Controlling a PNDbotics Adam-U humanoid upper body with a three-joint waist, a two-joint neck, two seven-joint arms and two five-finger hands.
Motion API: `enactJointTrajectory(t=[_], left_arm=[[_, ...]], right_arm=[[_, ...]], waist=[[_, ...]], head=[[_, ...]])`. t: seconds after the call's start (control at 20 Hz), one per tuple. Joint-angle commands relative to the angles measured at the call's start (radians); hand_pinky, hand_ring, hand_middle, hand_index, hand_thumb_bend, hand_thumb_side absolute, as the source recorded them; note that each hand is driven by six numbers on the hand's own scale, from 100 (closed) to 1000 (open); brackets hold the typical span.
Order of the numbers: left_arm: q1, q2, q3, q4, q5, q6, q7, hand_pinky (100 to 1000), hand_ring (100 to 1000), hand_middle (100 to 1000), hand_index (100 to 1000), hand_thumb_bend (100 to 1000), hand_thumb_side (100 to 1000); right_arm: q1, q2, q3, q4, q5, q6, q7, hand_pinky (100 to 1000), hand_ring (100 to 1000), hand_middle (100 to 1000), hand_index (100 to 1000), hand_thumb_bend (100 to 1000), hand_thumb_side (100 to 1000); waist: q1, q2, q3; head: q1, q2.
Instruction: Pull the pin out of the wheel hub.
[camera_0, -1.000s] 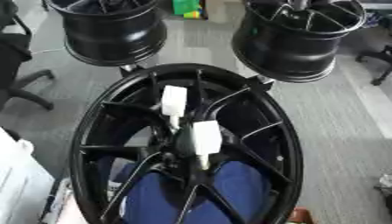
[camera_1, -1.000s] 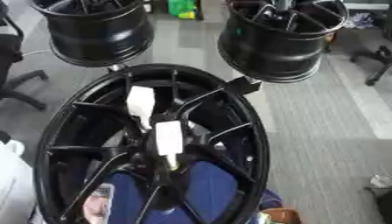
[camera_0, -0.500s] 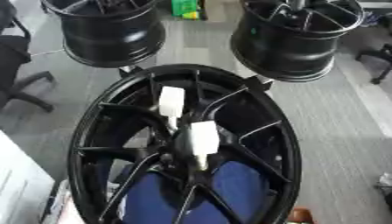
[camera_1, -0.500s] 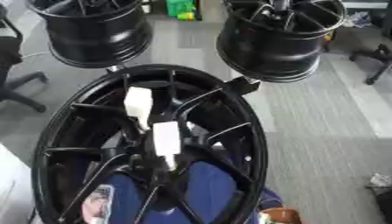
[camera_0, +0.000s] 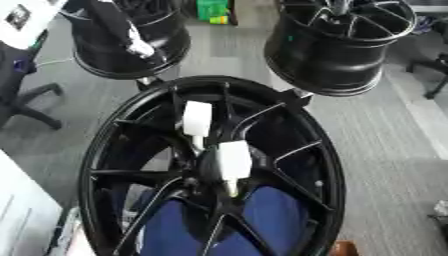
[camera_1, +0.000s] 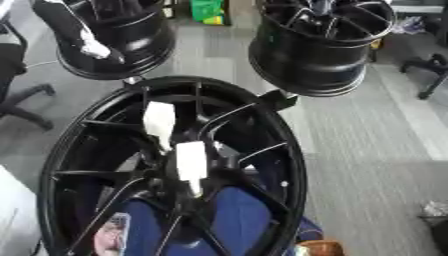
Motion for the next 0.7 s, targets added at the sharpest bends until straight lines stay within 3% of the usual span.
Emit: enactJointTrajectory(t=[0.05,0.25,0.7], left_arm=[[-0.036,-0.023,-0.008,0.047,-0.017,-0.017,-0.047,812,804,767,885,607,446],[-0.041,-0.045,-0.019,0.090,-0.004,-0.022,-0.096,817,811,767,884,628,453],[-0.034,-0.081,-0.076,0.163,0.043,-0.047,-0.101,813,811,762,878,661,455]], right_arm=[[-0.017,-0.021,-0.007,-0.006,0.000,-0.002,0.004,883,760,739,857,100,100],[-0.021,-0.018,-0.006,-0.006,0.000,-0.002,0.005,883,759,738,857,100,100],[-0.027,-0.011,-0.001,-0.006,0.000,0.000,0.004,884,758,737,857,100,100]], waist=[[-0.002,-0.018,-0.002],[-0.002,-0.020,-0.001],[0.001,-0.022,-0.003]], head=[[0.000,-0.005],[-0.001,-0.001],[0.008,0.005]])
